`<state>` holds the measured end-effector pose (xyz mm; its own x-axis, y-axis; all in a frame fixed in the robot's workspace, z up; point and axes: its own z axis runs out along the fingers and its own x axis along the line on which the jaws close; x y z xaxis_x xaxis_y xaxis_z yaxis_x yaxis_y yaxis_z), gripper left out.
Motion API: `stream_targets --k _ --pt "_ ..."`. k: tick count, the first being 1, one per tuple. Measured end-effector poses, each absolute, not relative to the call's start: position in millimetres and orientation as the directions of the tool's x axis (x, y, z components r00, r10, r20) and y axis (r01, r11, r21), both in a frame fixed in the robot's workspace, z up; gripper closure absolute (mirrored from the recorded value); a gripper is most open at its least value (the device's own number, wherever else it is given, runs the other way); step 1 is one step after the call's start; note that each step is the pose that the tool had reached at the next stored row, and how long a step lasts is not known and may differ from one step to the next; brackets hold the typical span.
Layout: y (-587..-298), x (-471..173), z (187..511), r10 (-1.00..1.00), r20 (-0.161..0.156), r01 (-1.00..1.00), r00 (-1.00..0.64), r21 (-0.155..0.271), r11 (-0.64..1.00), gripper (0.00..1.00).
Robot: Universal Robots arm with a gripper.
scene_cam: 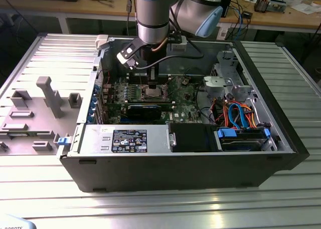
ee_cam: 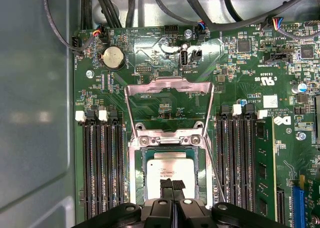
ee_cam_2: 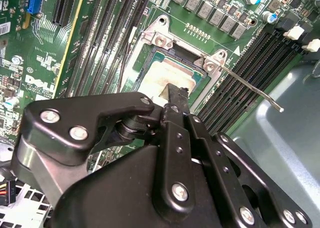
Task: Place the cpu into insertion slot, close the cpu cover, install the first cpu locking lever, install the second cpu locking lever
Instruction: 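Close the cpu cover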
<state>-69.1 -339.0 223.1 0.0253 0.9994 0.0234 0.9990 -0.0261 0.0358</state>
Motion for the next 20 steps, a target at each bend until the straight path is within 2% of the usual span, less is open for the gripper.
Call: stream_targets --k 7,20 --pt "-339.0 -66.5 223.2 0.999 0.023 0.999 0.026 0.021 -0.026 0.89" --pt "-339.0 -66.5 234.3 0.999 0.023 0.999 0.026 0.021 -0.026 0.89"
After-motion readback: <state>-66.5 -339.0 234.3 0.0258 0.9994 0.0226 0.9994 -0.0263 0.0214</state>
